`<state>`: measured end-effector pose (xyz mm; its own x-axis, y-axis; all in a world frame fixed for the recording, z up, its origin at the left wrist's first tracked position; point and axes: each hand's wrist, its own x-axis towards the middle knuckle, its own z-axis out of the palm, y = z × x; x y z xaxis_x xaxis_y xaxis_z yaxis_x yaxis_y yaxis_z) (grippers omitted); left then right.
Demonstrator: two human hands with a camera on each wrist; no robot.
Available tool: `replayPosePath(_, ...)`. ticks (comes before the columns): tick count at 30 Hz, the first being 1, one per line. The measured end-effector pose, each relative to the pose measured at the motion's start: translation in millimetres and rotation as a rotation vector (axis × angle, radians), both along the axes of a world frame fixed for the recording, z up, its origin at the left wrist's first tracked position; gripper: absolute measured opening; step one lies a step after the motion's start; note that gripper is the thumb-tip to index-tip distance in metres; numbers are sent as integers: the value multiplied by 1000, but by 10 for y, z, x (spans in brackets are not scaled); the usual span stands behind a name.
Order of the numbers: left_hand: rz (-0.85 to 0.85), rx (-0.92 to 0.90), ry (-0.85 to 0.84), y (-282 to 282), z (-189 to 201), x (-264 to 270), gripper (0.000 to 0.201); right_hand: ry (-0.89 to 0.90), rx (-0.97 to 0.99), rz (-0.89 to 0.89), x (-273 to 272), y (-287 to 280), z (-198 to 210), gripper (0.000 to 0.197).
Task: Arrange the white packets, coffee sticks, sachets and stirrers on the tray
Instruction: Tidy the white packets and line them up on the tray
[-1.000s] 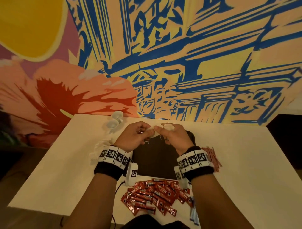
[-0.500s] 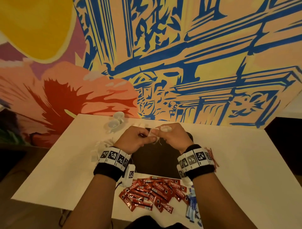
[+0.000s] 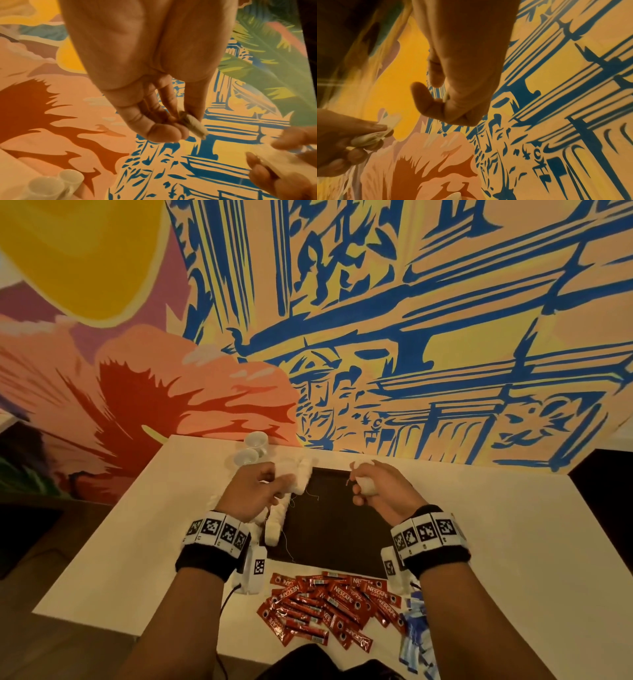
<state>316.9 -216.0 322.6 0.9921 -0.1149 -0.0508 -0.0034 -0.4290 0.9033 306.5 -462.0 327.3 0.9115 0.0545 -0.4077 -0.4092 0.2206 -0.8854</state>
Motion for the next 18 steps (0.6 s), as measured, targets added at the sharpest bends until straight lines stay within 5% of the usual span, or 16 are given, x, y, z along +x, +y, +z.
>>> replayPosePath(3,84,-14,14,171,-81,131,18,30,102,5,18,31,-63,20)
replayPosePath(8,194,-39,89,401,-273,418,21,6,96,36,90,78,-180,28)
replayPosePath(13,184,-6,163,522,-442,666,21,56,20,14,188,106,-305,34)
replayPosePath(18,107,121,245,606,-671,952,13,135,144,-86,329,189,-422,29)
